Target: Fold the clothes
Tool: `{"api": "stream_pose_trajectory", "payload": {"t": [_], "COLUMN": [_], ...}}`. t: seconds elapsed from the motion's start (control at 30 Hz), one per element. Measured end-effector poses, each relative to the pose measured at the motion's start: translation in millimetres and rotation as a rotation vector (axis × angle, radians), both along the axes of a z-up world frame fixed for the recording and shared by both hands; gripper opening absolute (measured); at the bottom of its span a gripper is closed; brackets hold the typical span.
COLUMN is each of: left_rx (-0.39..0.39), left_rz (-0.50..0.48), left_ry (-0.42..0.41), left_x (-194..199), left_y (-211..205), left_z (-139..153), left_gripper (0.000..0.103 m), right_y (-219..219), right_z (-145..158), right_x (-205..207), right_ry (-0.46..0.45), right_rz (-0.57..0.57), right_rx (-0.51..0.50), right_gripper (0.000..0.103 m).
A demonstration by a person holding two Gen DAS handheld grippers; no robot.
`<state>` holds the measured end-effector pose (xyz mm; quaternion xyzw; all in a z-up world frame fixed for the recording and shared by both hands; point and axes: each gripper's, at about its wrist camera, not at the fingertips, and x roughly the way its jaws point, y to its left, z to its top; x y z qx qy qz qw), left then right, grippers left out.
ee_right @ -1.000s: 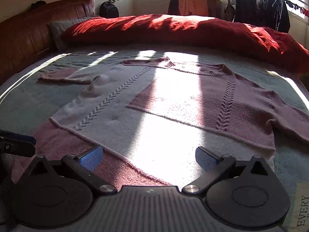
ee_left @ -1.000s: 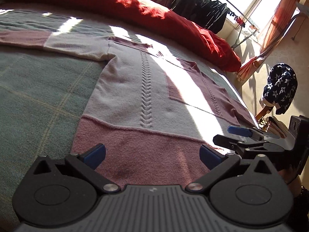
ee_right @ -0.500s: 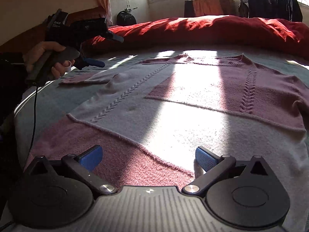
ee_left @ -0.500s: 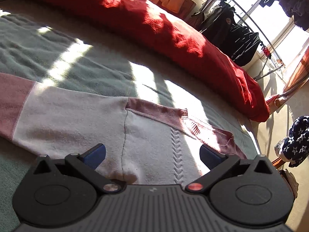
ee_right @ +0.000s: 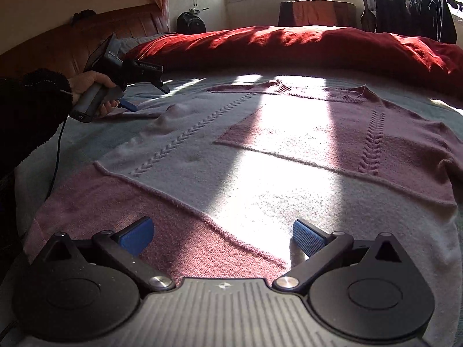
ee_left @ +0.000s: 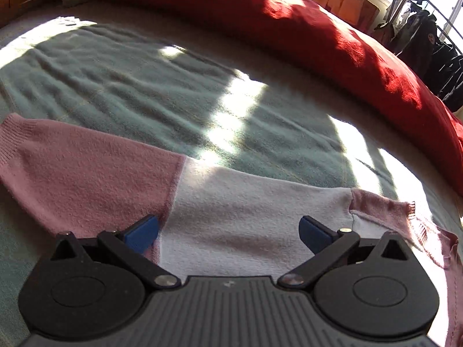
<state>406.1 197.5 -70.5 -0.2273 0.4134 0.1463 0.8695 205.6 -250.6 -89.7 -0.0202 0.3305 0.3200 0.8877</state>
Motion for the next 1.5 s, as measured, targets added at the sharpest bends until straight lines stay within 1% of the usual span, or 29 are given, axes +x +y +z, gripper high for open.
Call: {"api": "stream_pose_trajectory", "payload": {"t": [0.07,0.1,0.17,0.23,0.27,0.43,0.47,0.53,0.6,0.67,0.73,0.83,0.93,1.0,1.07,1.13,1.23,1.33,1.43,1.5], "left_rx": [-0.042,-0.071,-0.11,-0.129,-0.131,-0.101,-0.091,-0.026,0.032,0.07,0.086,0.07,0.017,-0.014,-0.044,-0.077,-0.086,-0.079,-0.095,-0.12], "left_rz": [-0.002,-0.026,-0.088,-0.182,-0.224,-0.37,-0.386,-0.4,-0.401,-0.376,-0.355,-0.348,-0.386,-0.426,-0.476,-0.498,-0.485,-0.457,-0.459,-0.48], "left_ry": [-0.03,-0.047,-0.066,-0.06,-0.051,0.014,0.03,0.065,0.099,0.12,0.109,0.06,0.016,-0.004,-0.01,0.008,0.07,0.125,0.099,0.057], "left_x": [-4,-5,-3,5,9,26,28,28,25,20,11,-5,-14,-14,-9,-3,1,-9,-30,-43], "left_y": [2,-2,-16,-40,-53,-107,-114,-121,-125,-124,-121,-120,-132,-145,-164,-178,-188,-183,-177,-175], "left_z": [7,11,17,21,21,9,6,-1,0,10,25,50,67,71,65,51,26,7,12,18], "left_gripper": [0.102,0.103,0.103,0.103,0.103,0.103,0.103,0.102,0.102,0.102,0.102,0.102,0.102,0.103,0.103,0.103,0.103,0.102,0.102,0.103], "right_y": [1,1,1,0,0,1,1,1,0,-1,-3,-7,-12,-15,-19,-22,-23,-24,-25,-24], "right_z": [0,-1,-1,-1,-1,-1,-1,0,1,3,4,6,8,9,10,10,10,8,8,7], "right_x": [0,0,1,1,1,1,1,0,0,-1,0,0,3,4,6,7,9,10,10,10], "right_ry": [-0.003,-0.002,0.0,0.003,0.004,0.003,0.005,0.009,0.014,0.018,0.03,0.047,0.071,0.091,0.115,0.129,0.133,0.131,0.13,0.129], "right_rz": [0.0,-0.001,-0.003,-0.003,-0.003,0.0,-0.001,-0.004,-0.007,-0.011,-0.017,-0.021,-0.024,-0.023,-0.014,-0.009,-0.016,-0.026,-0.032,-0.034], "right_rx": [-0.004,-0.004,0.001,0.004,0.004,-0.005,-0.007,-0.01,-0.016,-0.013,-0.003,0.027,0.069,0.106,0.145,0.168,0.163,0.146,0.141,0.137], "right_gripper": [0.103,0.103,0.103,0.103,0.103,0.103,0.103,0.103,0.103,0.103,0.103,0.103,0.103,0.103,0.103,0.103,0.103,0.103,0.103,0.103]}}
